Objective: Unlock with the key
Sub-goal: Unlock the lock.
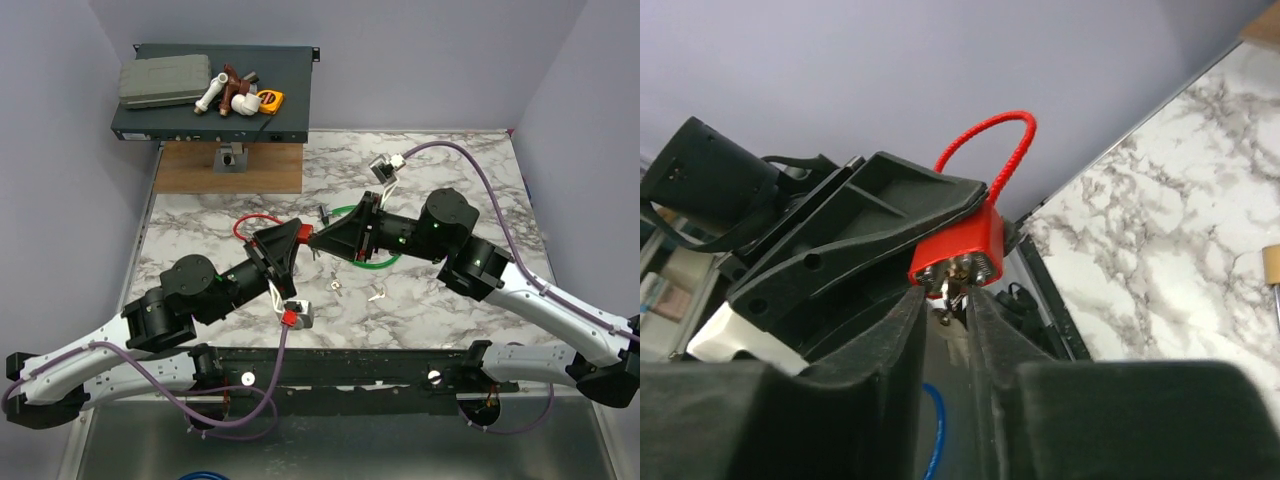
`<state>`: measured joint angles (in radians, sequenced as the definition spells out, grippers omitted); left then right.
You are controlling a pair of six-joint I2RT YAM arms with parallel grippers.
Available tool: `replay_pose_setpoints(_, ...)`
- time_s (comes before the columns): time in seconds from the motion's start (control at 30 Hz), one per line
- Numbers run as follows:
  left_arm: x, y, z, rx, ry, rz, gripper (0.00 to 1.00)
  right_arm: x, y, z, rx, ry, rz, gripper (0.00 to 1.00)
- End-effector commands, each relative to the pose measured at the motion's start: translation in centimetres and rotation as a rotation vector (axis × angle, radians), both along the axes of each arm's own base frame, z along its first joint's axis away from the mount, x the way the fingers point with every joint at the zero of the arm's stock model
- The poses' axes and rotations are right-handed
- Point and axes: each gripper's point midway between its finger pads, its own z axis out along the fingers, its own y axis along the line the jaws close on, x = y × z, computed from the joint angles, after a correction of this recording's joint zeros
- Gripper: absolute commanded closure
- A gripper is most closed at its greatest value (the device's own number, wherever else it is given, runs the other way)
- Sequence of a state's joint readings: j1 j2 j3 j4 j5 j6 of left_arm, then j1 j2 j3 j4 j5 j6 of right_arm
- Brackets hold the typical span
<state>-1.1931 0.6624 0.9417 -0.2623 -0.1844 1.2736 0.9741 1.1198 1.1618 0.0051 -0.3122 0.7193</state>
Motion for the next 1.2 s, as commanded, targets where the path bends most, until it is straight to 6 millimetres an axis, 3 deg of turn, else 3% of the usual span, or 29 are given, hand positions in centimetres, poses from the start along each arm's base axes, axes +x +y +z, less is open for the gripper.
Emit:
replay_pose_setpoints(0.0,-2.1,-1.9,3.1,-0.112,0.003,-0.137,1.00,-2.1,-0.1,-0.4,-0.060,0.007,0.091,0.68)
replay_pose_setpoints(0.17,-2.1,-1.5,2.7,-0.129,0.124,-0.125,1.00,-2.3,-2.4,1.3,-0.104,-0.062,0.042,0.45)
replay_pose_setpoints(0.4,-3.1,-1.3,1.7,-0.137,0.443,-0.141,1.00,-3.7,-5.8,3.8,-0.125,-0.327,0.040,0.25)
replay_pose_setpoints(0.57,-5.1,-1.8,0.8,-0.085,0.692,-0.186,1.00,-4.5,-6.7,3.6,-0.153,-0.526,0.085,0.21)
replay_pose_setpoints(0.77,-7.3,-2.4,0.0,-0.013,0.899,-0.242,1.00,-4.0,-5.3,3.0,-0.188,-0.633,0.144,0.16)
replay_pose_setpoints(0.93,-7.7,-2.8,0.1,0.003,0.984,-0.257,1.00,-3.8,-4.0,3.3,-0.171,-0.674,0.180,0.16)
replay_pose_setpoints(1.17,-7.8,-2.9,0.3,0.005,1.032,-0.268,1.00,-4.6,-4.2,3.9,-0.141,-0.733,0.207,0.16)
